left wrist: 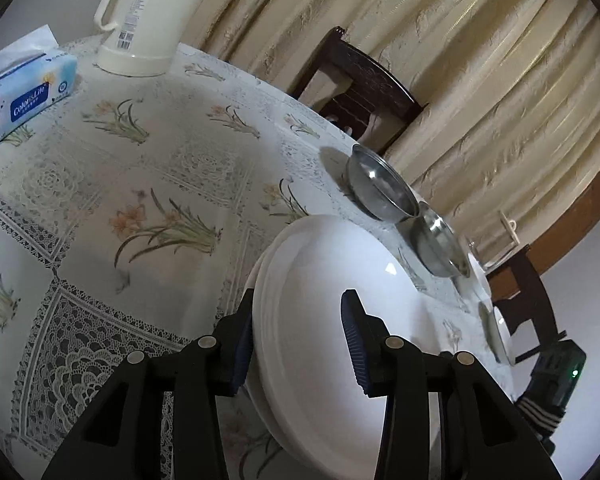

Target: Organize plates and bowls

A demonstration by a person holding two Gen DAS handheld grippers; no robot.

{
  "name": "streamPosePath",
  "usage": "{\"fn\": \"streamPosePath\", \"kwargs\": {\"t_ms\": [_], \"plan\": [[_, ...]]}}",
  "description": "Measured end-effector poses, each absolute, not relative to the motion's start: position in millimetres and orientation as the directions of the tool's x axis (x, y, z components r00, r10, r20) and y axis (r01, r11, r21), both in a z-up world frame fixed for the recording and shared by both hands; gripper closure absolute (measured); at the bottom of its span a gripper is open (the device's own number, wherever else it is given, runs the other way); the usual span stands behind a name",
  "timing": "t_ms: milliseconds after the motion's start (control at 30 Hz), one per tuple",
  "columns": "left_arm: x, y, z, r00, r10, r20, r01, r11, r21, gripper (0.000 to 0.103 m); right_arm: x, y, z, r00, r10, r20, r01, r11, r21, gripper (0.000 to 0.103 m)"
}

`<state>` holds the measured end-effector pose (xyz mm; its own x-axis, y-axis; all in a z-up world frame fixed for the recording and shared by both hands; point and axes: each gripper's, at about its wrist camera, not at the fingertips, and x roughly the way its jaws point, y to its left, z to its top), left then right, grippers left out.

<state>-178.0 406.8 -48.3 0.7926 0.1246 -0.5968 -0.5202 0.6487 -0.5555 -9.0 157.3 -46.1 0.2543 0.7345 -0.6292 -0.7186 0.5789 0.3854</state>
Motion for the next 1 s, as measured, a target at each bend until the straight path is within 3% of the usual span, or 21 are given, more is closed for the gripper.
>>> {"fn": "streamPosePath", "kwargs": {"t_ms": [133,500,567,667,733,1000], "plan": [[-176,403,-47,0.788,0.141,-0.599,-0.519,0.675,-0.524,0.057,-9,156,-46,0.256,0.733,-0.630,-0.716,0.582,0.386,0.071],[-177,394,-43,0.776,0.177,-0.606,-0.526,0.712,-0.466,0.056,-8,151,-48,0.255,0.736,-0.628,-0.705,0.586,0.400,0.068],[-177,390,-40,0.764,0.214,-0.609,-0.540,0.730,-0.420,0.054,-8,151,-48,0.253,0.737,-0.627,-0.704,0.585,0.403,0.067],[-180,373,-25,0.728,0.387,-0.566,-0.594,0.769,-0.237,0.046,-8,149,-47,0.260,0.743,-0.617,-0.700,0.585,0.409,0.062],[-180,365,-18,0.731,0.415,-0.541,-0.582,0.794,-0.177,0.043,-7,149,-49,0.255,0.740,-0.622,-0.696,0.587,0.413,0.062],[-186,389,-34,0.716,0.346,-0.607,-0.609,0.734,-0.300,0.041,-5,143,-50,0.252,0.750,-0.612,-0.681,0.587,0.438,0.062]]}}
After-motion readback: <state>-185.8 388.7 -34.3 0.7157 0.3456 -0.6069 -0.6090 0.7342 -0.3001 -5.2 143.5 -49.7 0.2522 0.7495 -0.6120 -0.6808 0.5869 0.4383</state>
